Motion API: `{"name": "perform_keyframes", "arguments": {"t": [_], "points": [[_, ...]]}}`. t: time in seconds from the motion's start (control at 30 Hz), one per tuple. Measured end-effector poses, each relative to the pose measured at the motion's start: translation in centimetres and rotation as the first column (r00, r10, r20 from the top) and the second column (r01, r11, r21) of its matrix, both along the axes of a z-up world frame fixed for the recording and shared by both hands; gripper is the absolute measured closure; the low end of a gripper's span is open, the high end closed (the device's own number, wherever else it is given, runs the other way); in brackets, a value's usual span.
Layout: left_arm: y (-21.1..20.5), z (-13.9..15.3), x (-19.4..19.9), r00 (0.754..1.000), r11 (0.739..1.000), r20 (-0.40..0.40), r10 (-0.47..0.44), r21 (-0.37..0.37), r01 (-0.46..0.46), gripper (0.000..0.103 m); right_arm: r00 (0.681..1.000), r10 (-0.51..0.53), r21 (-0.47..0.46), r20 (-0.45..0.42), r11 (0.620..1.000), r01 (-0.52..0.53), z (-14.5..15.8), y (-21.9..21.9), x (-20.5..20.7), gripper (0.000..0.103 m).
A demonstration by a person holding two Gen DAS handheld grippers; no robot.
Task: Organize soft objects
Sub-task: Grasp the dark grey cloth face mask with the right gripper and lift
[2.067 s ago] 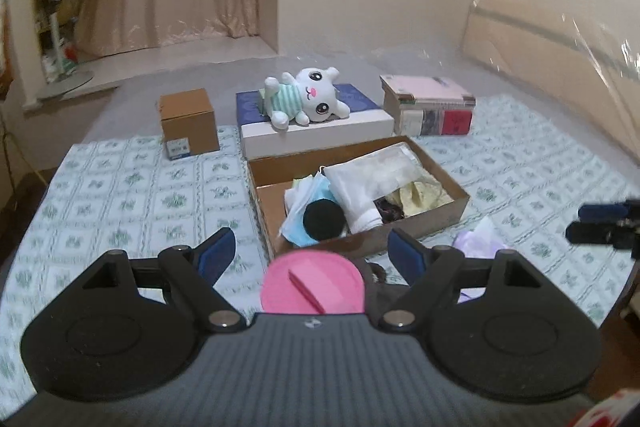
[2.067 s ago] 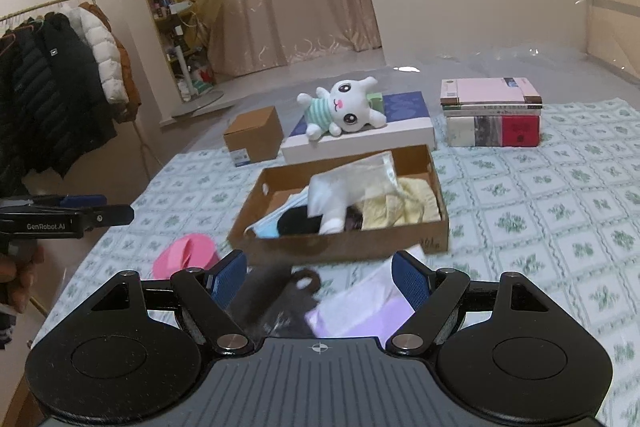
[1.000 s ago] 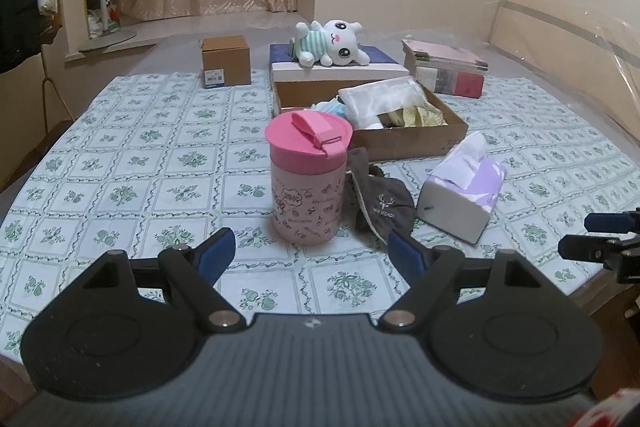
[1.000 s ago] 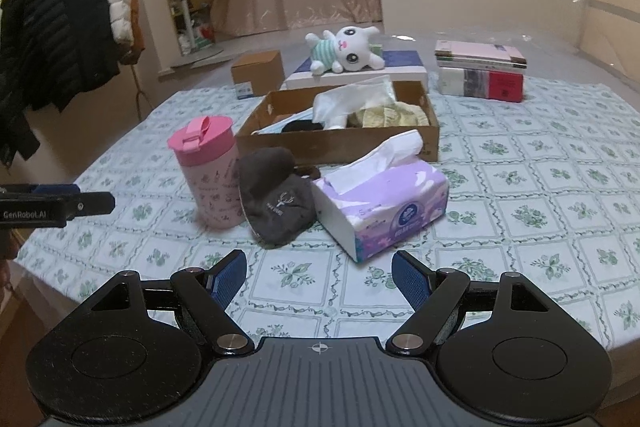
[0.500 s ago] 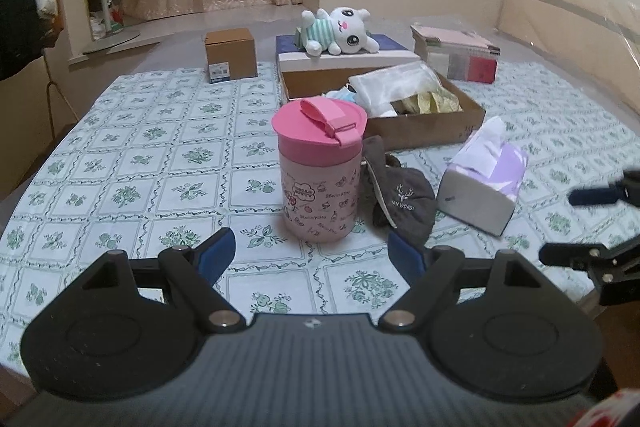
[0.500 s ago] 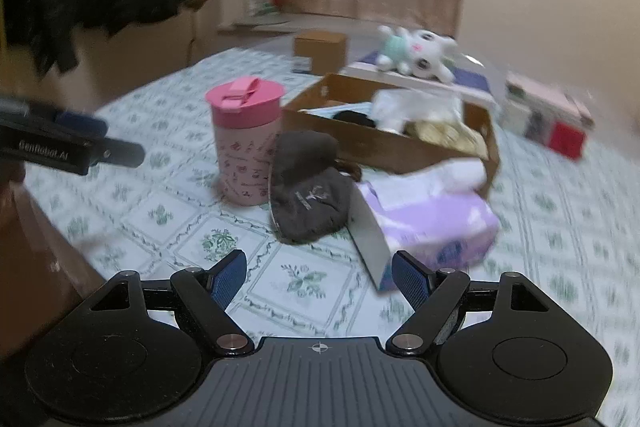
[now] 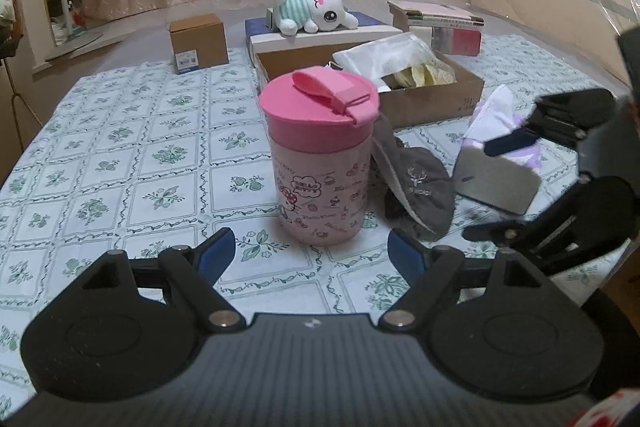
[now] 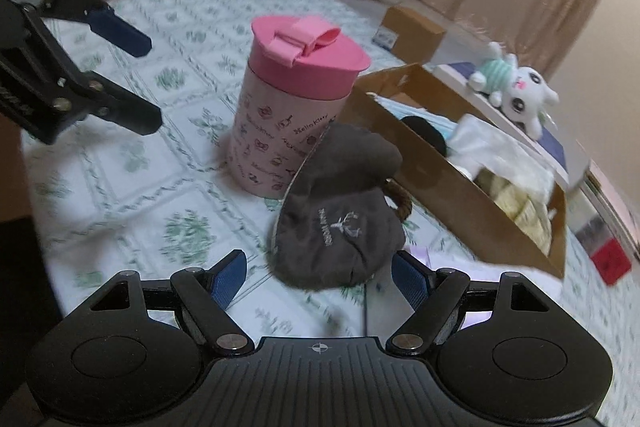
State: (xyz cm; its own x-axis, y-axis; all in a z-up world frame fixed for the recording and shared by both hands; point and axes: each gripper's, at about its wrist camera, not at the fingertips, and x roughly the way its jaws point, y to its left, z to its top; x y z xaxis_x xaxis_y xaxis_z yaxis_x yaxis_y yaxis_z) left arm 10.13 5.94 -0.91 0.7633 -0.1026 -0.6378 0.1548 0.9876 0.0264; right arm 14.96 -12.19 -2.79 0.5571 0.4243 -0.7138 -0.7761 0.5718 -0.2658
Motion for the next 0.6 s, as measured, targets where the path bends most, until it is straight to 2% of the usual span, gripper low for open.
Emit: {"name": "perform_keyframes", "arguments": {"t": [0.33,0.43,0.5,0.6], "points": [[0.8,-2.0,2.8,1.0,0.999,-0.018,-0.023,-0.027,0.023,0.022,0.994,0.098,-0.171,-0.039,0.98,-0.104,-3.0,3.9,5.0,0.026],[0.8,-2.3,3.2,1.0,0.999,-0.018,-0.024,-0.036,0.023,0.022,0.992,0.108,-0.182,-0.071,0.976,-0.12,-3.7,4.1,5.9,0.045],[0.9,-2.5,3.3,0.999,0.999,-0.021,-0.025,-0.042,0.024,0.022,0.99,0.113,-0.179,-0.084,0.976,-0.126,-4.0,4.1,6.3,0.052],[0.9,-2.8,3.3,0.999,0.999,-0.027,-0.023,-0.048,0.022,0.022,0.986,0.123,-0.172,-0.113,0.975,-0.141,-4.3,4.4,6.4,0.076]]}}
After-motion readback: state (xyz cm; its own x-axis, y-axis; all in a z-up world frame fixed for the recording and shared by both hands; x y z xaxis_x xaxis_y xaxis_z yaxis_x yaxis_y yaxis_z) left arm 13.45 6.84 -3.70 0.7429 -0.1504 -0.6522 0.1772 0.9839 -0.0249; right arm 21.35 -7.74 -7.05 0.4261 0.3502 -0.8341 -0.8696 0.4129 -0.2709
